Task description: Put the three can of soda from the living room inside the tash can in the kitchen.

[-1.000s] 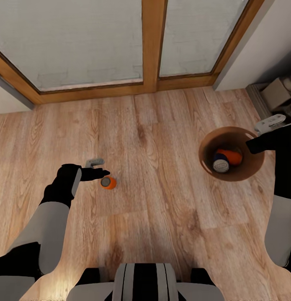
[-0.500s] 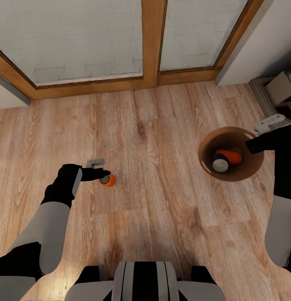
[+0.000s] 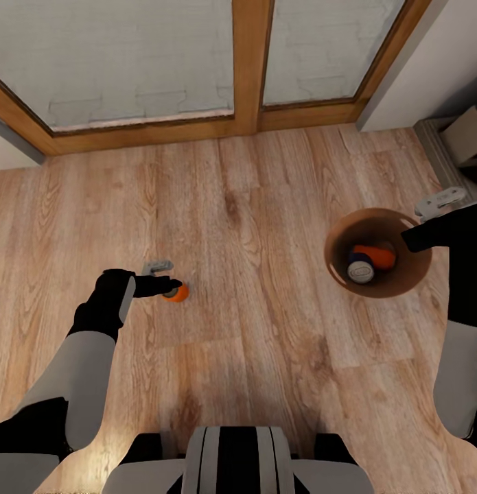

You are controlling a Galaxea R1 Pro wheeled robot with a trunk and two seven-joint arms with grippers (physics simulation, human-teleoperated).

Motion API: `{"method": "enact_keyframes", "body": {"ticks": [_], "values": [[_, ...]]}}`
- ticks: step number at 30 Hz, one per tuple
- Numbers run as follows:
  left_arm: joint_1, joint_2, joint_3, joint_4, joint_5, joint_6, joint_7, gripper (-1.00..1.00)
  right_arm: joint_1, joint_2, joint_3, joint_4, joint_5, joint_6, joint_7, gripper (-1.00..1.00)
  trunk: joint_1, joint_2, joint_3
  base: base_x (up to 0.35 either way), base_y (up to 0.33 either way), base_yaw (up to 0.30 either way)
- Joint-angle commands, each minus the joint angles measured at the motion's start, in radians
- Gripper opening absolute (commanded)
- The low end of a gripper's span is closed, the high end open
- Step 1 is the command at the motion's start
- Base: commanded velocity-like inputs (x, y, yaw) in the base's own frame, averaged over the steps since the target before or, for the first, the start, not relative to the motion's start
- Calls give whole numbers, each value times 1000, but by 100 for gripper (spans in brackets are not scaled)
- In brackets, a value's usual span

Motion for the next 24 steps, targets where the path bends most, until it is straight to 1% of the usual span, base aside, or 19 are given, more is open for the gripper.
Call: {"method": "enact_keyframes", "body": {"ticks": [1, 2, 5, 8, 9, 13, 17, 24], "values": [[0, 0, 0, 0, 0, 0, 0, 100, 0, 1, 2, -1, 1, 1, 6, -100, 0, 0, -1, 0, 0, 0], [0, 0, 0, 0, 0, 0, 0, 100, 0, 1, 2, -1, 1, 1, 6, -100, 0, 0, -3, 0, 0, 0], [0, 0, 0, 0, 0, 0, 1, 100, 0, 2, 3, -2, 1, 1, 6, -100, 11, -21, -17, 0, 0, 0], [0, -1, 0, 0, 0, 0, 0, 100, 2, 2, 5, -3, 1, 1, 6, -100, 11, -21, -21, 0, 0, 0], [0, -1, 1, 0, 0, 0, 1, -100, 3, 1, 9, -3, 2, 1, 6, -100, 11, -21, -23, 0, 0, 0], [0, 0, 0, 0, 1, 0, 0, -100, 4, 0, 20, -3, 2, 1, 6, -100, 11, -21, -28, 0, 0, 0], [0, -1, 1, -1, 1, 0, 0, -100, 4, 1, 22, -4, 3, 1, 6, -100, 11, -21, -33, 0, 0, 0], [0, -1, 2, 1, 0, 1, 0, -100, 4, 2, 22, -3, 3, 2, 6, -100, -15, 28, -15, 0, 0, 0]]}}
